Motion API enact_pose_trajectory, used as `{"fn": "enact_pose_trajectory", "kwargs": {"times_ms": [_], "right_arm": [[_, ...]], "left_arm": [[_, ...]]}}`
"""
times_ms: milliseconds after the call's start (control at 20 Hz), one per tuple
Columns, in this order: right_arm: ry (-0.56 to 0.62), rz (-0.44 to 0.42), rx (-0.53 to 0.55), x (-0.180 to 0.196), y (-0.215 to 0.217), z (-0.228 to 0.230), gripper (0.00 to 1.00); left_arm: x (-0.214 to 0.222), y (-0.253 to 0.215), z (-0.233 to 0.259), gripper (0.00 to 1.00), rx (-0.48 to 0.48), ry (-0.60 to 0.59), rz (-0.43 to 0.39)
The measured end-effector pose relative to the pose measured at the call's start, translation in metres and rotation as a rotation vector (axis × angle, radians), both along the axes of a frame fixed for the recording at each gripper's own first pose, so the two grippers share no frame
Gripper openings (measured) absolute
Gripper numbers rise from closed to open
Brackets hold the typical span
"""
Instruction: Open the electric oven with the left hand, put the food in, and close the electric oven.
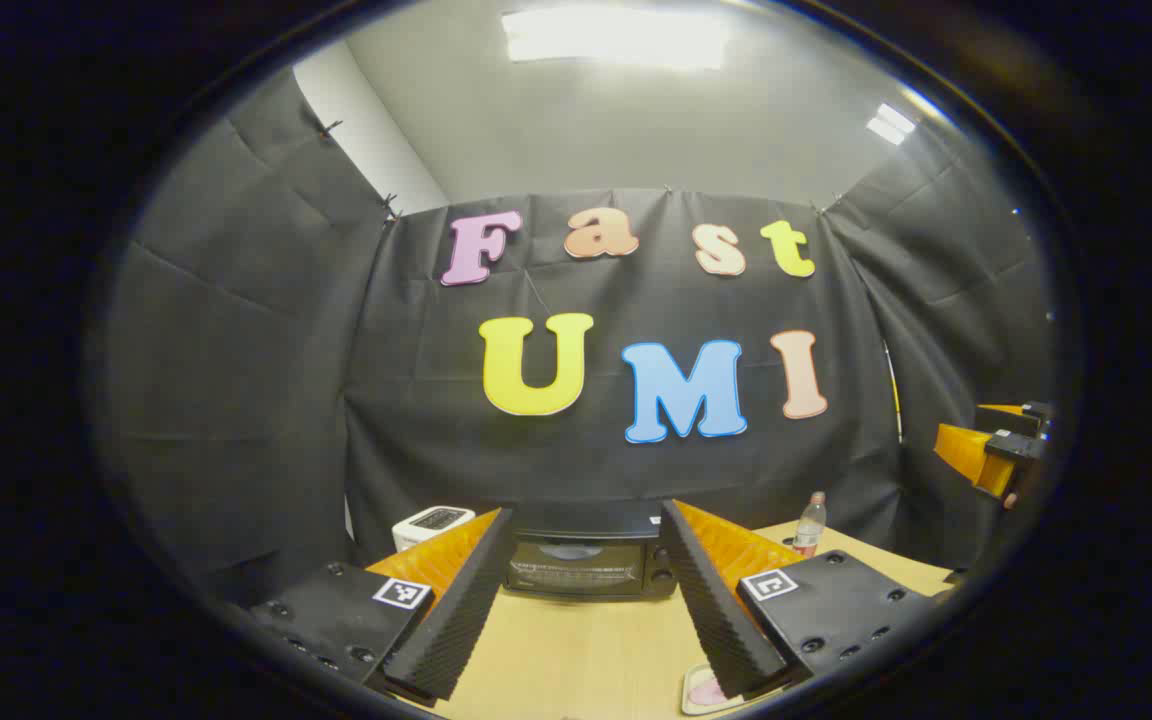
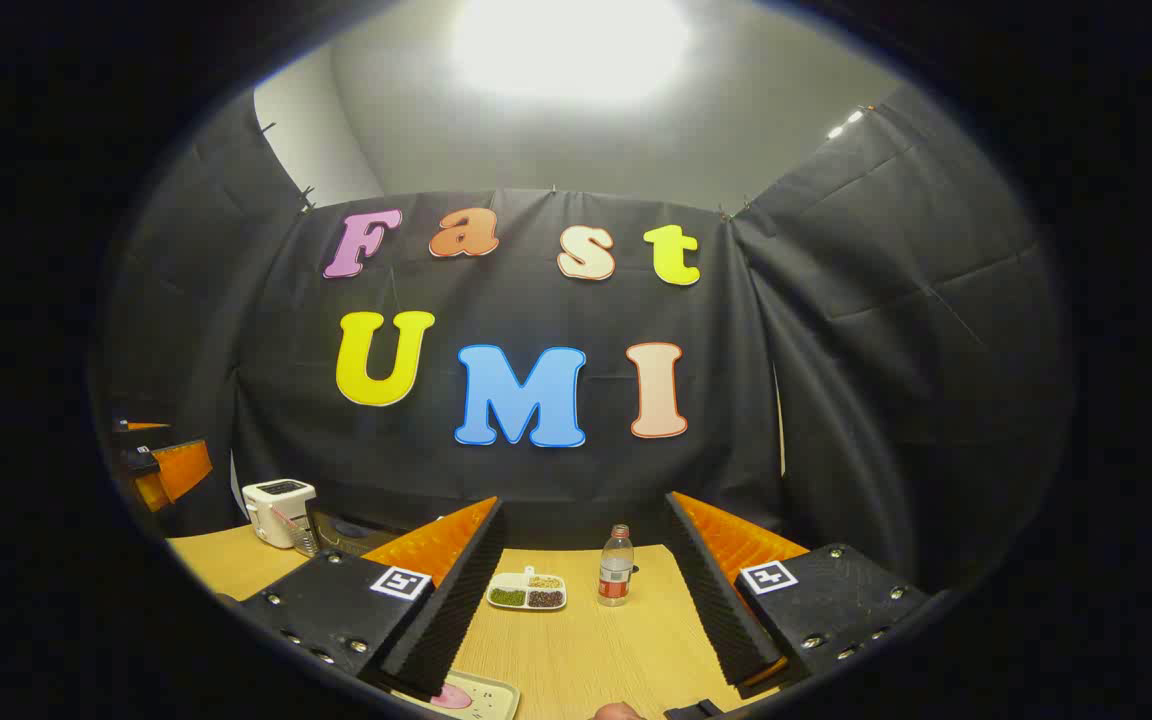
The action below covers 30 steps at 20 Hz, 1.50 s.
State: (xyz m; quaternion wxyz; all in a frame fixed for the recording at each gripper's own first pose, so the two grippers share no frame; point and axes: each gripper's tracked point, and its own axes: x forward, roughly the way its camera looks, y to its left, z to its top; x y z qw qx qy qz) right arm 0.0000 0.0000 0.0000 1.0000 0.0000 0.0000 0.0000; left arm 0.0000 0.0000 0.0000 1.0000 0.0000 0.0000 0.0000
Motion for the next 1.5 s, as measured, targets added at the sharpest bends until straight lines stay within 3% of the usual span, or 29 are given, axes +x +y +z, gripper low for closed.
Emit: {"fn": "enact_pose_trajectory", "kwargs": {"times_ms": [150,400,1000,1300,1500], "right_arm": [[-0.004,0.007,-0.003,-0.001,-0.001,0.001,0.97],[-0.006,0.012,-0.003,-0.003,-0.006,0.001,0.97],[-0.011,0.086,0.000,0.008,-0.019,-0.012,0.97],[0.010,0.127,0.026,0.016,-0.018,-0.028,0.97],[0.006,0.096,0.031,0.026,-0.020,-0.029,0.96]], "left_arm": [[-0.003,-0.001,0.003,0.90,0.010,-0.002,0.005],[-0.008,-0.007,0.006,1.00,0.019,-0.015,0.006],[-0.006,-0.028,0.008,0.97,0.046,-0.017,0.066],[0.025,-0.026,0.023,1.00,0.080,-0.044,0.077],[0.067,-0.018,0.022,1.00,0.080,-0.055,0.065]]}}
